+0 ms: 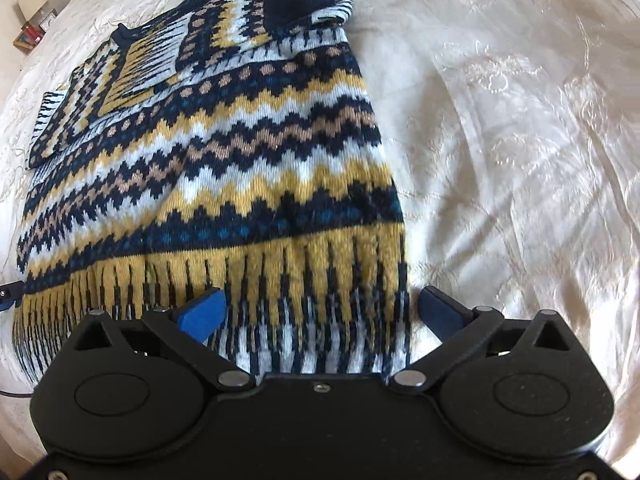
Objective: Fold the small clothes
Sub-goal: 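Move both grippers to the ribbed hem and grasp it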
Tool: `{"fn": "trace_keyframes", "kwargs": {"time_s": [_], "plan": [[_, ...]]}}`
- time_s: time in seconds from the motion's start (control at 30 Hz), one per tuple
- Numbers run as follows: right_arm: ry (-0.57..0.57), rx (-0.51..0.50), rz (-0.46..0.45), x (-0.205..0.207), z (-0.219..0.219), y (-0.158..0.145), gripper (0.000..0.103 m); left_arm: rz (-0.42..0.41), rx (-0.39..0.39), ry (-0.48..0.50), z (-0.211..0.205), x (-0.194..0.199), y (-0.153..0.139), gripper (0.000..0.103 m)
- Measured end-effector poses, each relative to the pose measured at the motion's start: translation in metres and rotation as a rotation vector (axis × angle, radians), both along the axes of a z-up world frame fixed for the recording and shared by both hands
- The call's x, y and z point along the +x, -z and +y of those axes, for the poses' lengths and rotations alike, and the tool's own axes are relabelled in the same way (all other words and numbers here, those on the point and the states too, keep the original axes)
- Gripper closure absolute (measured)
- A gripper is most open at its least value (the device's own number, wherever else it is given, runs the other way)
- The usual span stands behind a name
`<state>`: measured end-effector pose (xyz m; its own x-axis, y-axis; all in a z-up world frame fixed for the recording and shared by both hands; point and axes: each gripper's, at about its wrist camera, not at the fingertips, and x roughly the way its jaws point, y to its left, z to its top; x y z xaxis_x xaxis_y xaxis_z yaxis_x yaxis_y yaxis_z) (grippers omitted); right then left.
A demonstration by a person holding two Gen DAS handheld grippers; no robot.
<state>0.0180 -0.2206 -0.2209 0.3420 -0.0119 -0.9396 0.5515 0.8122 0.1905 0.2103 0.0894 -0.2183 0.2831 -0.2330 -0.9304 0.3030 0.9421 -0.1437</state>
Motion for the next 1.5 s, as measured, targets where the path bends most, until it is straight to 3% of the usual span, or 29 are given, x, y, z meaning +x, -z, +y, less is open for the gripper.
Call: {"fn": "trace_keyframes", "kwargs": {"time_s": [0.07, 0.17, 0.4, 0.6, 0.67, 0.87, 1.07, 1.13, 1.5], "plan": [[-0.002, -0.002, 0.0, -0.004, 0.002, 0.003, 0.0, -0.002, 0.021, 0.026, -0.006, 0.0, 0.005, 0.001], [-0.021, -0.01, -0.009, -0.004, 0.002, 0.008, 0.0, -0.024, 0.068, 0.03, -0.017, 0.001, 0.011, 0.0], [-0.069, -0.047, -0.033, 0.002, 0.0, 0.016, 0.0, -0.132, 0.075, -0.055, -0.025, -0.003, 0.015, 0.0], [-0.085, -0.097, -0.11, -0.011, 0.003, 0.016, 0.0, -0.098, 0.072, -0.084, -0.024, -0.01, 0.007, 0.004], [-0.071, -0.073, -0.137, -0.021, 0.001, 0.013, 0.0, -0.107, 0.051, -0.118, -0.02, -0.021, -0.004, 0.013], [-0.183, -0.056, -0.162, -0.046, 0.003, 0.002, 0.0, -0.148, 0.024, -0.131, -0.014, -0.092, -0.02, 0.013], [-0.262, -0.013, -0.144, -0.071, 0.016, 0.01, 0.001, -0.098, 0.031, -0.099, -0.008, -0.154, -0.016, 0.018], [-0.273, 0.009, -0.127, -0.08, 0.02, 0.014, 0.004, -0.075, 0.041, -0.084, -0.01, -0.162, -0.009, 0.022], [-0.304, 0.021, -0.153, -0.095, 0.039, 0.015, 0.004, -0.071, 0.055, -0.032, -0.014, -0.177, -0.006, 0.022]]}}
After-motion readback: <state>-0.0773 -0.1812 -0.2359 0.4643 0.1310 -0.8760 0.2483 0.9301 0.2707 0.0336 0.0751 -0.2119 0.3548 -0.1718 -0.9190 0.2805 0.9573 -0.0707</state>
